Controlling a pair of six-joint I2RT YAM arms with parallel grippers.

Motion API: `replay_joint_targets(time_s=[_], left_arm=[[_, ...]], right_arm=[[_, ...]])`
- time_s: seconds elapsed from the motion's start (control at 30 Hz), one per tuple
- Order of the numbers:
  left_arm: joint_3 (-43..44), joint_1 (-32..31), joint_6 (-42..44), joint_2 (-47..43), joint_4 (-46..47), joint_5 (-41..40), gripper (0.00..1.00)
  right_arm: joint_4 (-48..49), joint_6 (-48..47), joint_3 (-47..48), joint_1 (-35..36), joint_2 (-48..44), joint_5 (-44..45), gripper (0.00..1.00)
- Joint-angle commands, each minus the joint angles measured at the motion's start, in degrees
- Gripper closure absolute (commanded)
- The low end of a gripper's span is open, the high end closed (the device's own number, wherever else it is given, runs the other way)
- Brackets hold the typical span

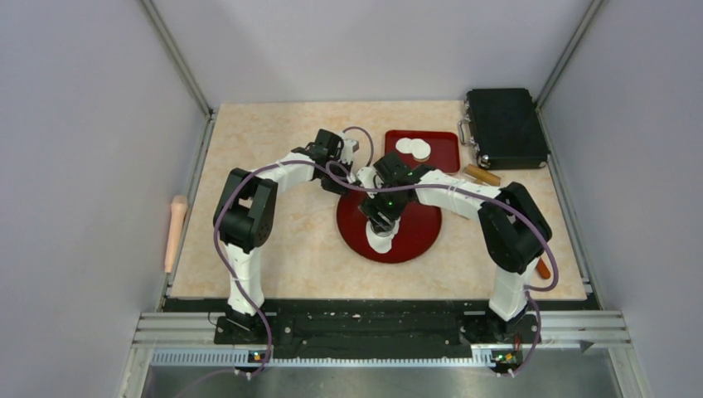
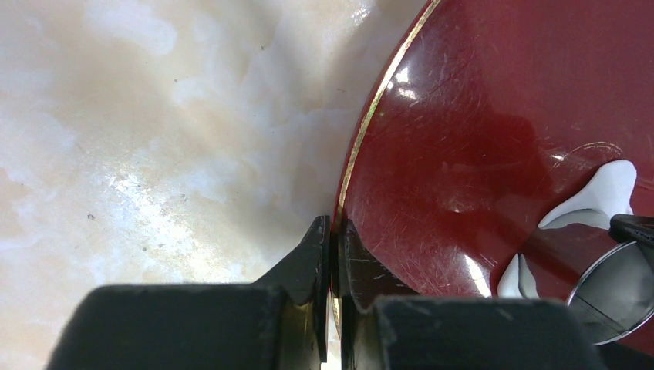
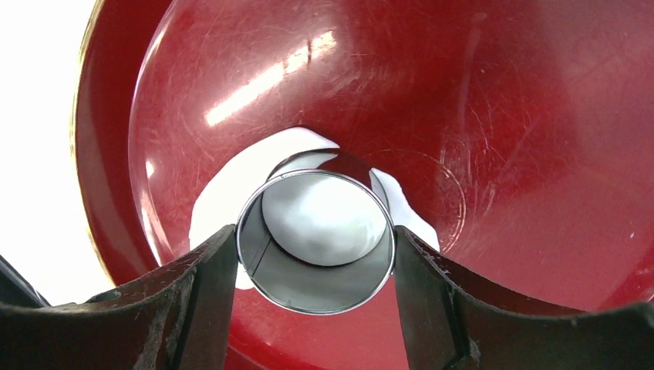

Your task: Roll out the dumpling wrappers from the dough

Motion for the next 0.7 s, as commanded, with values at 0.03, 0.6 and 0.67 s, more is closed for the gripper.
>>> replay_joint_targets(time_s=[0.03,0.6,0.67], left_arm=[[-0.4,0.5,0.5,-1.2,0.6,-5.2,1.0],[-1.0,0.7,0.6,-1.9,0.8,-5.3,1.0],[-0.9,0.8,0.5,-1.8,0.9,-5.2,1.0]], right_arm=[[-11.6,-15.2,-2.3,0.0,4.5,-5.0,0.57],[-3.9,-5.4,-2.7,0.0,5.8,0.5,0.57],[-0.4,-0.4,-5.9,-0.2,4.0,2.1,0.57]])
